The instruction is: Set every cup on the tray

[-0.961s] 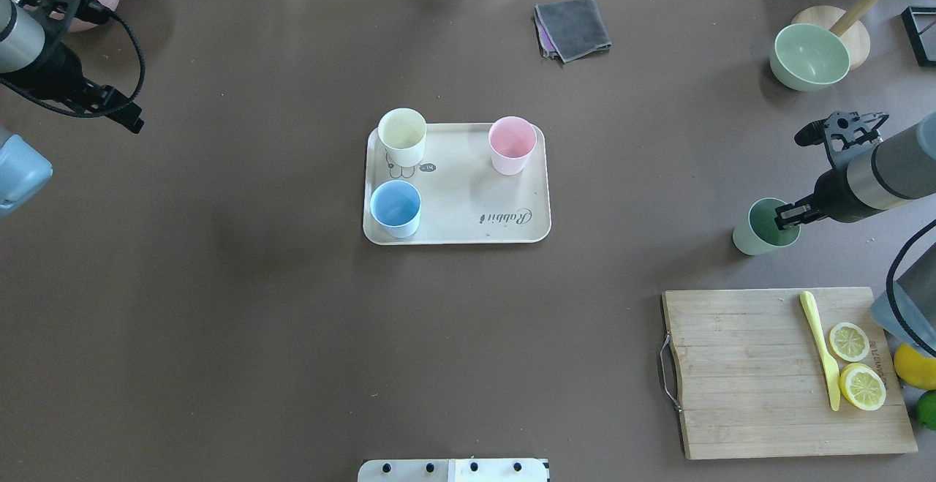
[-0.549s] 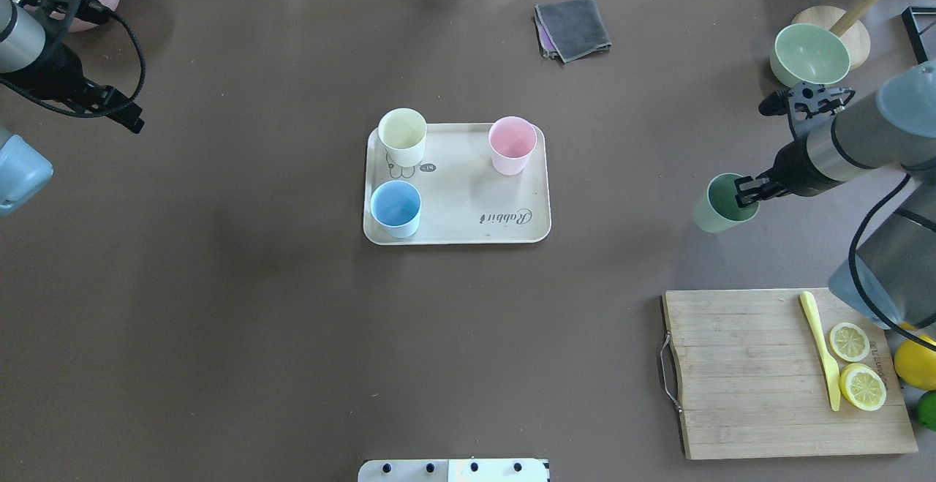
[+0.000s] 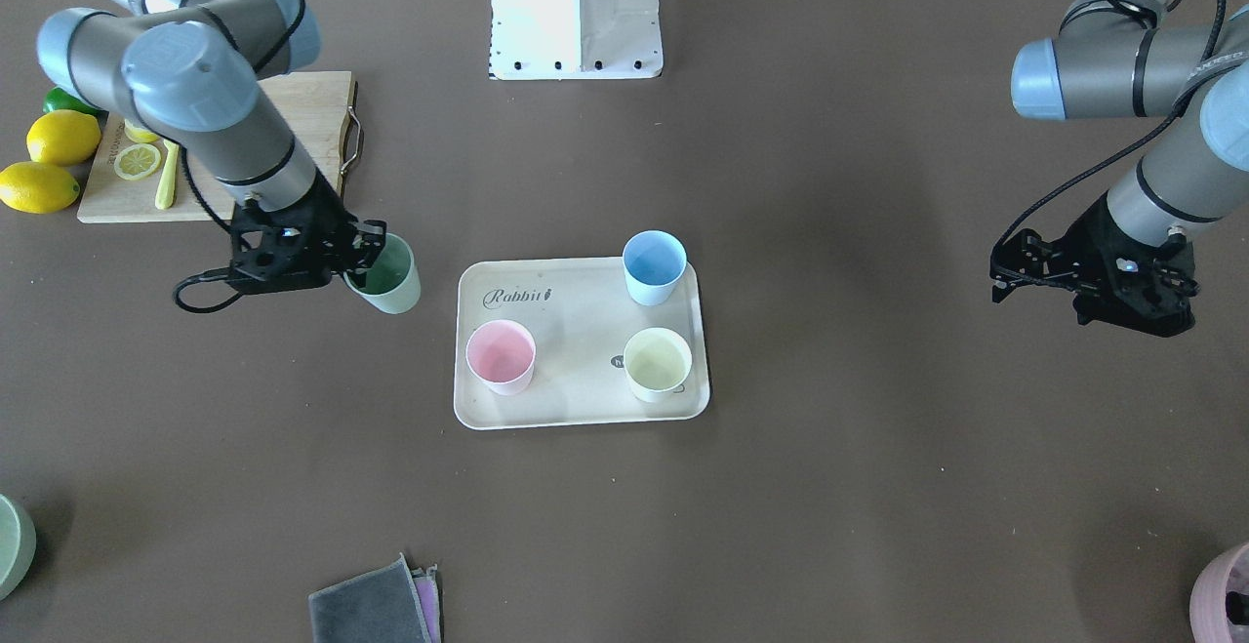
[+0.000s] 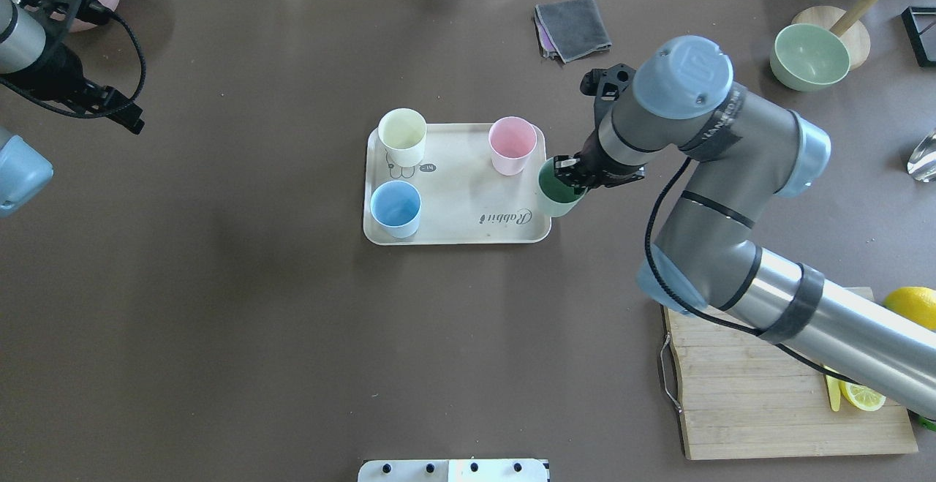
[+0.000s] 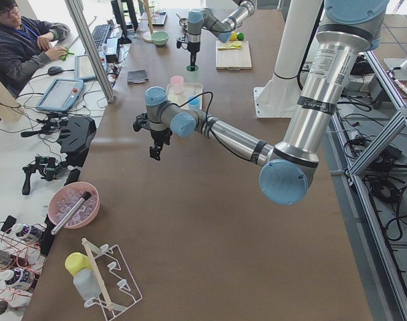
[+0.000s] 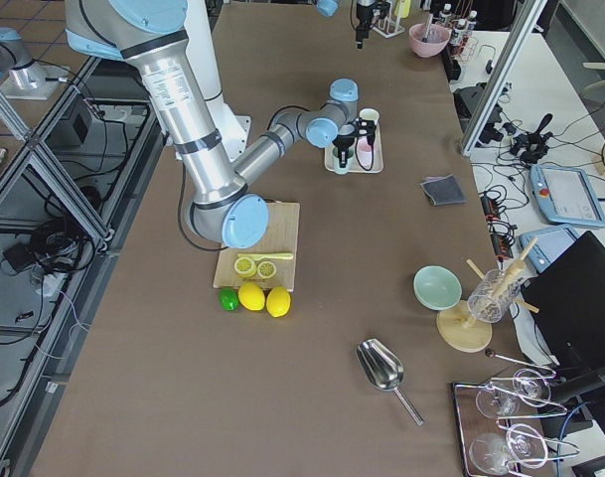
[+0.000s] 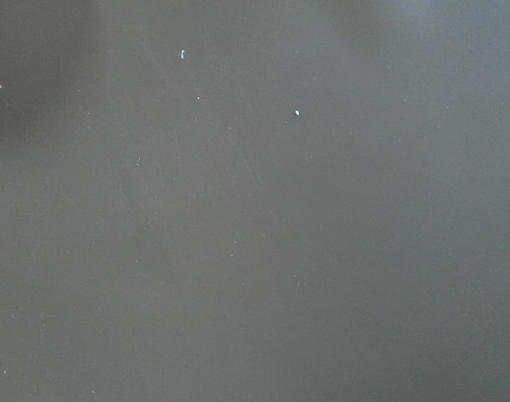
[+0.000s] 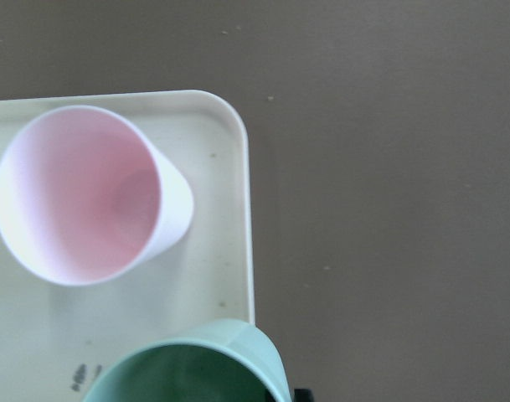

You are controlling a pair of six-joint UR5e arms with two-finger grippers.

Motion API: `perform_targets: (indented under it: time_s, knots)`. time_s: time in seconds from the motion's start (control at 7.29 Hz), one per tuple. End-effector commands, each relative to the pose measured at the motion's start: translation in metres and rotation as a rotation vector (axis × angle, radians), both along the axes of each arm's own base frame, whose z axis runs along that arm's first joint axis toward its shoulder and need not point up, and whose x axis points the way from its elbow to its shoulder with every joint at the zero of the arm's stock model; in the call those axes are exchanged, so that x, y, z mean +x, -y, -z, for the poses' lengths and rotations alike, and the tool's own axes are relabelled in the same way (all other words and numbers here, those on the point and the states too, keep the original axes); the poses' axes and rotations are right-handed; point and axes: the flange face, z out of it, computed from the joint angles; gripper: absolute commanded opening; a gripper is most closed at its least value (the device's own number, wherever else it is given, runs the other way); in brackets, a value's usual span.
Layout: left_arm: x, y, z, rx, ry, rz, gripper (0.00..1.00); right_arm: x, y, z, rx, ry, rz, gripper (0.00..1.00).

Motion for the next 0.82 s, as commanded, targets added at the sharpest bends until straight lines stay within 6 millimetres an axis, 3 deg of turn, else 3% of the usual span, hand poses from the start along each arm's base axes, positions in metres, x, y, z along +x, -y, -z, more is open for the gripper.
perform_targets:
  time_s: [0.0, 0.14, 0.27, 0.41, 0.69]
  knots:
    - [0.0006, 0.0002, 0.0002, 0.0, -0.001, -0.001, 0.98, -0.0435, 0.0013, 0.0275, -0.009, -0.003, -0.02, 0.0]
    - [0.0005, 0.0001, 0.001, 0.001, -0.002, -0.001, 0.98, -0.0446, 0.0008, 0.0283, -0.007, 0.0, -0.019, 0.0]
    - [0.0006, 0.0, 0.001, 0.0, -0.003, -0.002, 0.98, -0.0443, 0.0005, 0.0297, -0.004, 0.005, -0.019, 0.61]
    - [0.0007, -0.0001, 0.0011, 0.0, -0.004, -0.003, 0.98, -0.0447, 0.0007, 0.0292, 0.008, -0.002, -0.019, 1.0]
    - [0.0007, -0.0004, -0.0005, -0.004, -0.004, -0.004, 0.98, -0.0377, 0.0067, 0.0283, 0.022, -0.005, -0.024, 1.0]
